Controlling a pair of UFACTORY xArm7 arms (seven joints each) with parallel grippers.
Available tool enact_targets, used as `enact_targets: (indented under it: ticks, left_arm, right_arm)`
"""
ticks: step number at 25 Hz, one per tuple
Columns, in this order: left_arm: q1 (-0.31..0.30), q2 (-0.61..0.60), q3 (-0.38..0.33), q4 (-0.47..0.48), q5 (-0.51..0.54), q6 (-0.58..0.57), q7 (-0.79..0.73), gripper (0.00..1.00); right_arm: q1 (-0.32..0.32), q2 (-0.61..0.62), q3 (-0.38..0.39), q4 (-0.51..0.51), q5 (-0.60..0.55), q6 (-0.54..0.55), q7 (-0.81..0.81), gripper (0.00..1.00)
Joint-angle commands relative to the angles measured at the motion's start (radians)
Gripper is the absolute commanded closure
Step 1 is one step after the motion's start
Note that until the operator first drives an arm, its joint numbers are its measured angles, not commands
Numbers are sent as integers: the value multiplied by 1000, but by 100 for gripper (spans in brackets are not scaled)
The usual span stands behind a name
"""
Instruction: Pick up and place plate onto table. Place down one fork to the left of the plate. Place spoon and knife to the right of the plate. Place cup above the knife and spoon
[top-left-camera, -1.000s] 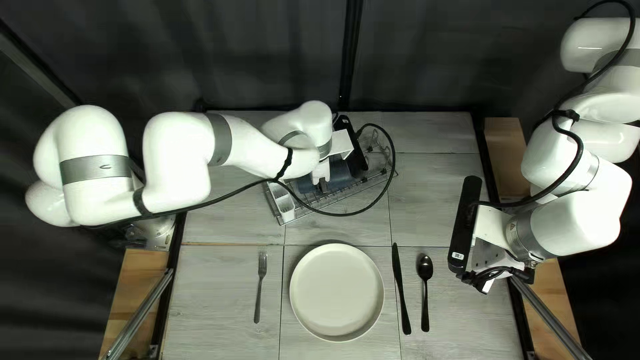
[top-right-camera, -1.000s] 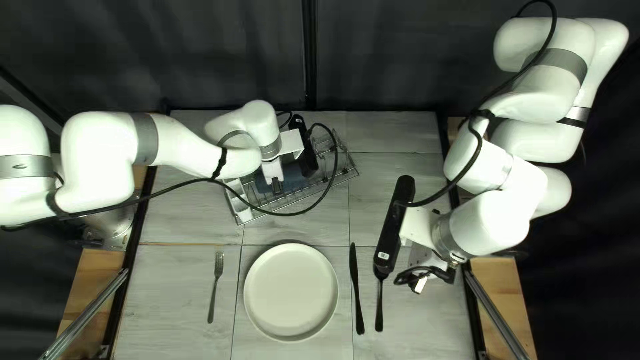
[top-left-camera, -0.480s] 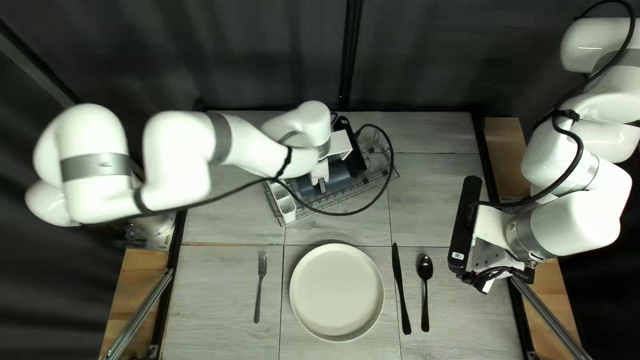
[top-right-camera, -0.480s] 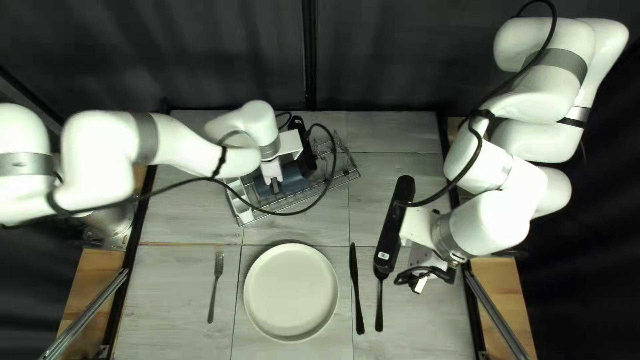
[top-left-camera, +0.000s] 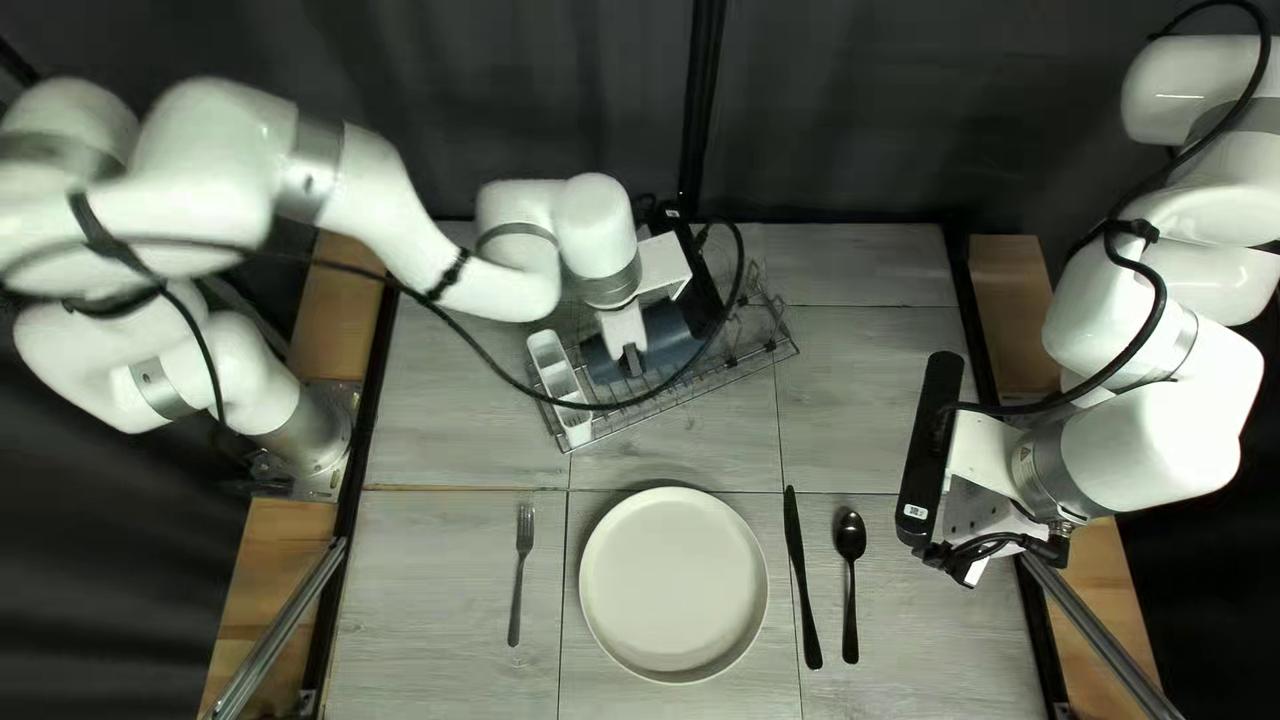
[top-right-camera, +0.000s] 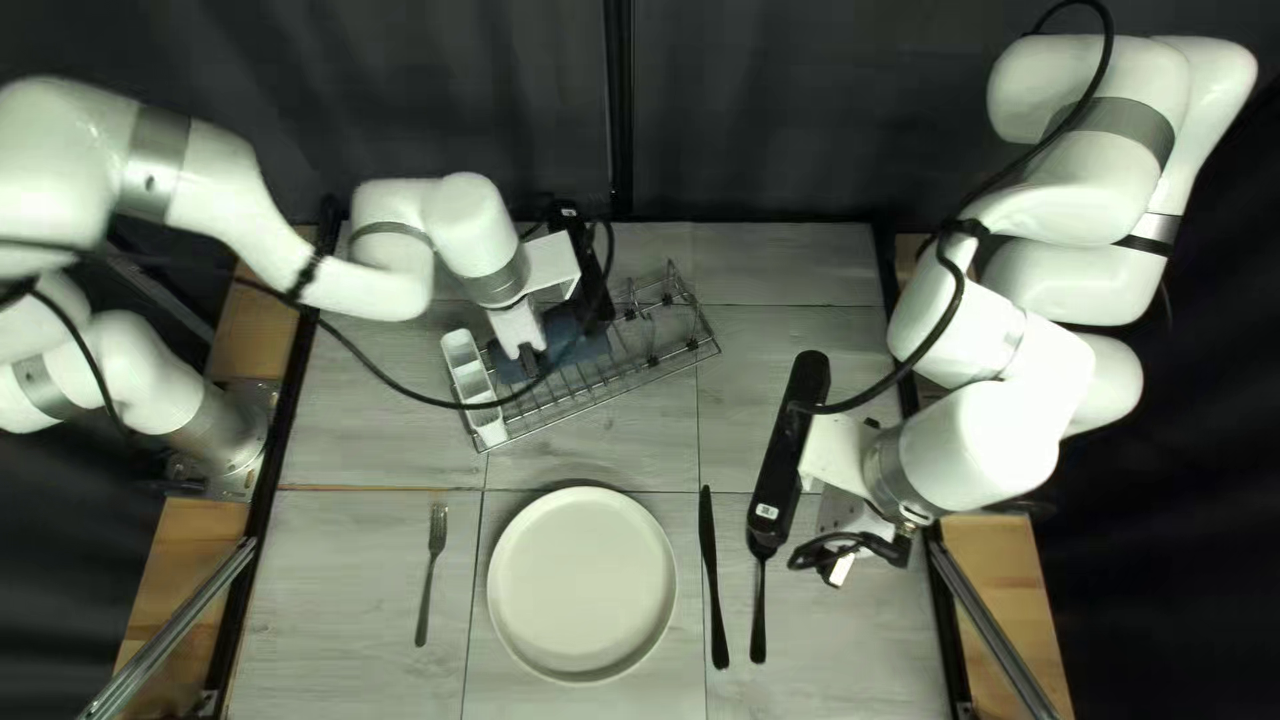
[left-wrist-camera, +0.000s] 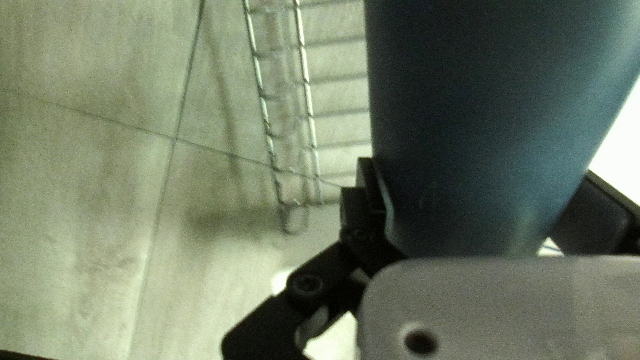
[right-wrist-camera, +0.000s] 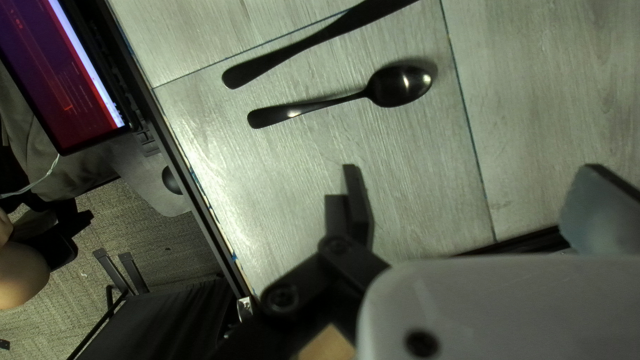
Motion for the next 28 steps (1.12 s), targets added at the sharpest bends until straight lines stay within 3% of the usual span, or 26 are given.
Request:
enact_targets:
  ticks: [1,4,9,16,24,28]
  left_arm:
    - [33,78,-170,-9,120,52,-161,100]
    - [12,53,-209,14,126,64,-204,100]
    - [-40,-38,-199,92,43,92,-165,100]
    - [-39,-39,-185,94,14,97,-154,100]
    - [-95,-192,-226,112,-117,51,-371,100]
    - [-104,-309,-236,138,-222,-22,-399,100]
  right_arm:
    - [0,0,0,0,0,0,0,0]
    - [0,0,0,0,0,0,0,0]
    - [0,0,0,0,0,0,0,0]
    - [0,0,0,0,0,0,0,0]
    - [0,0,0,0,0,0,0,0]
    - [0,0,0,0,0,0,0,0]
